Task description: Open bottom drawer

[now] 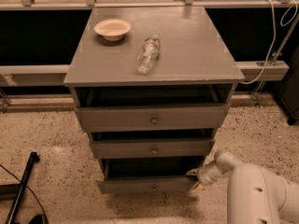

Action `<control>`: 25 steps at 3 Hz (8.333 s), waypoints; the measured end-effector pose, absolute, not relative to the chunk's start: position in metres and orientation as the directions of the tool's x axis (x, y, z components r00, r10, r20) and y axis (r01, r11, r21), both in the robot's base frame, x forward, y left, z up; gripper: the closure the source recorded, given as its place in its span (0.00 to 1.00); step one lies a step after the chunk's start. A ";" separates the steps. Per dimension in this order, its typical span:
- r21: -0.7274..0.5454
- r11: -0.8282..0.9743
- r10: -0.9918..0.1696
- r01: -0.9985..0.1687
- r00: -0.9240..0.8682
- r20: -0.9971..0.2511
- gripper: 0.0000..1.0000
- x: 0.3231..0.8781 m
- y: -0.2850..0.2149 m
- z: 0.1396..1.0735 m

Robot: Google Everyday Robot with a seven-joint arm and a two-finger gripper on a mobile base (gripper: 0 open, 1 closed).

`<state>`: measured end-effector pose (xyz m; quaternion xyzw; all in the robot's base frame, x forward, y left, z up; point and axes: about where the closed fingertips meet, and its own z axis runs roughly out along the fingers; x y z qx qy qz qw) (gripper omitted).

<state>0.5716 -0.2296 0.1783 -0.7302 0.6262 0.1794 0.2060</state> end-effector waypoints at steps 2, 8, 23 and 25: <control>0.058 -0.162 -0.830 -0.985 0.104 -0.548 0.55 0.511 -0.232 0.168; -0.039 -0.168 -0.842 -0.985 0.164 -0.514 0.23 0.517 -0.193 0.217; 0.212 -0.169 -0.788 -0.963 0.002 -0.616 1.00 0.458 -0.173 0.130; 0.278 -0.220 -0.783 -0.935 -0.001 -0.622 1.00 0.418 -0.141 0.127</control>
Offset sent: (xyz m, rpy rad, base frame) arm -0.1071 -0.0056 -0.0338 0.0375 0.2647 0.0469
